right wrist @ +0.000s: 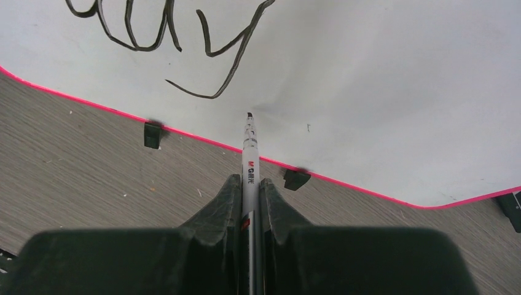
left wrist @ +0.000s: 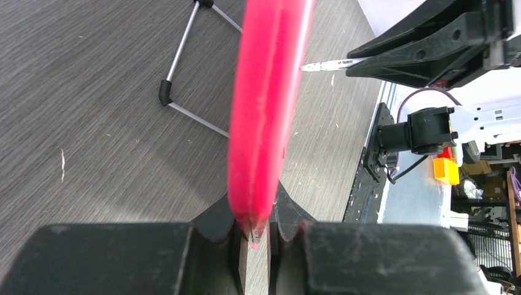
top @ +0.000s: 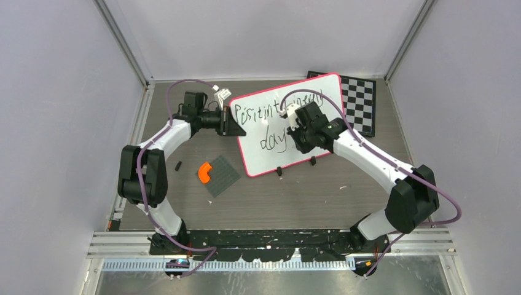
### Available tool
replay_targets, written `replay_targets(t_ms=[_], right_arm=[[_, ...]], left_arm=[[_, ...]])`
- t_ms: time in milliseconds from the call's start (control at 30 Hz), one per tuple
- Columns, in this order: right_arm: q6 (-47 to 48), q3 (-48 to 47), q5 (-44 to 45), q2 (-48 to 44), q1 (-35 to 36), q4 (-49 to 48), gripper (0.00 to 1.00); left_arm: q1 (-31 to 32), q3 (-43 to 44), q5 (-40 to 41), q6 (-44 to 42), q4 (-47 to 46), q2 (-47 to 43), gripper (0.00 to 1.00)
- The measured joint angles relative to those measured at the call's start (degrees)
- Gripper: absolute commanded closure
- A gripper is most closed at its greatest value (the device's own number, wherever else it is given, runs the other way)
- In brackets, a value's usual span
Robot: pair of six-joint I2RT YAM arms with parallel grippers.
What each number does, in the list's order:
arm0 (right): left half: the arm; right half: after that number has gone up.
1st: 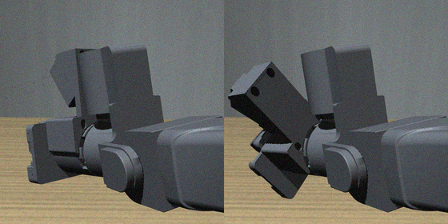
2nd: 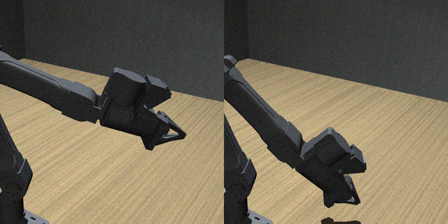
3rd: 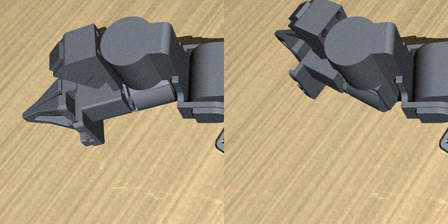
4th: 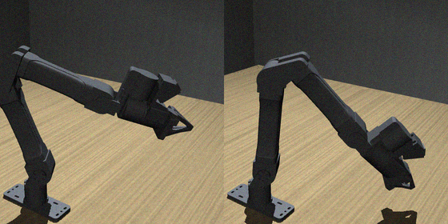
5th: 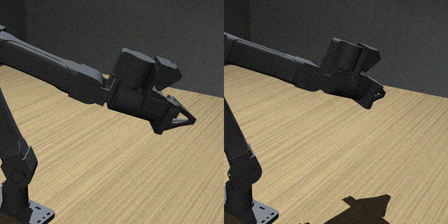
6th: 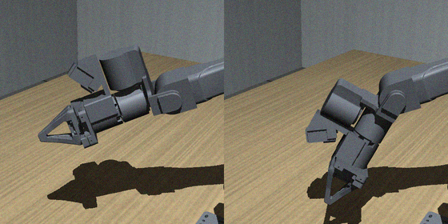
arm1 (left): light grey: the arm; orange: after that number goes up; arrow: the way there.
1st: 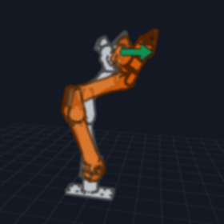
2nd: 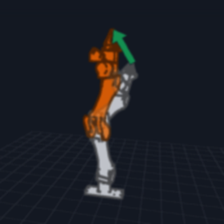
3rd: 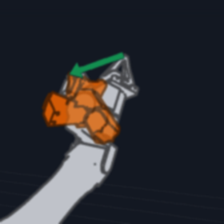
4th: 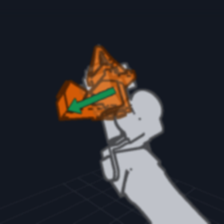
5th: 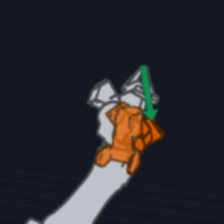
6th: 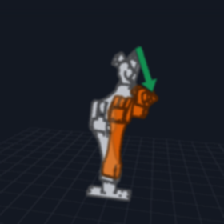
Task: Write a sentence on the whiteboard
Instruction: Write a sentence on the whiteboard, then close the whiteboard marker at the center of the board.
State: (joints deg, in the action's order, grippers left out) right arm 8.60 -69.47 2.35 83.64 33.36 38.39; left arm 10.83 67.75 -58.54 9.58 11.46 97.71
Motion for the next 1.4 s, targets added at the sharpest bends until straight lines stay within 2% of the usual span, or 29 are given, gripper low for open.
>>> replay_targets(t_ms=[600, 667, 900, 1033, 1233, 1400], right_arm=[[0.5, -0.1, 1.4, 2.3, -0.5, -0.3, 1.0], [0.5, -0.7, 1.0, 2.3, -0.5, -0.1, 1.0], [1.0, -1.6, -5.5, 0.1, -0.5, 2.0, 1.0], [1.4, -1.7, -8.8, -4.0, -0.3, 3.9, 1.0], [1.3, -5.0, -11.4, -5.7, -0.3, 6.8, 1.0], [1.1, -6.0, -11.5, -6.3, -0.5, 7.6, 1.0]], left_arm=[[0.1, 0.0, 0.2, -0.2, 0.0, 0.0, 0.98], [0.2, 0.0, 0.2, -0.2, 0.0, 0.0, 0.92], [0.3, 0.9, 2.0, -1.6, 2.2, 0.0, 0.58], [0.3, 1.4, 3.3, -2.6, 4.7, -0.2, 0.47], [-1.9, 1.6, 3.5, -3.1, 8.3, -3.1, 0.39], [-8.1, 1.6, 3.5, -4.6, 12.9, -9.5, 0.36]])
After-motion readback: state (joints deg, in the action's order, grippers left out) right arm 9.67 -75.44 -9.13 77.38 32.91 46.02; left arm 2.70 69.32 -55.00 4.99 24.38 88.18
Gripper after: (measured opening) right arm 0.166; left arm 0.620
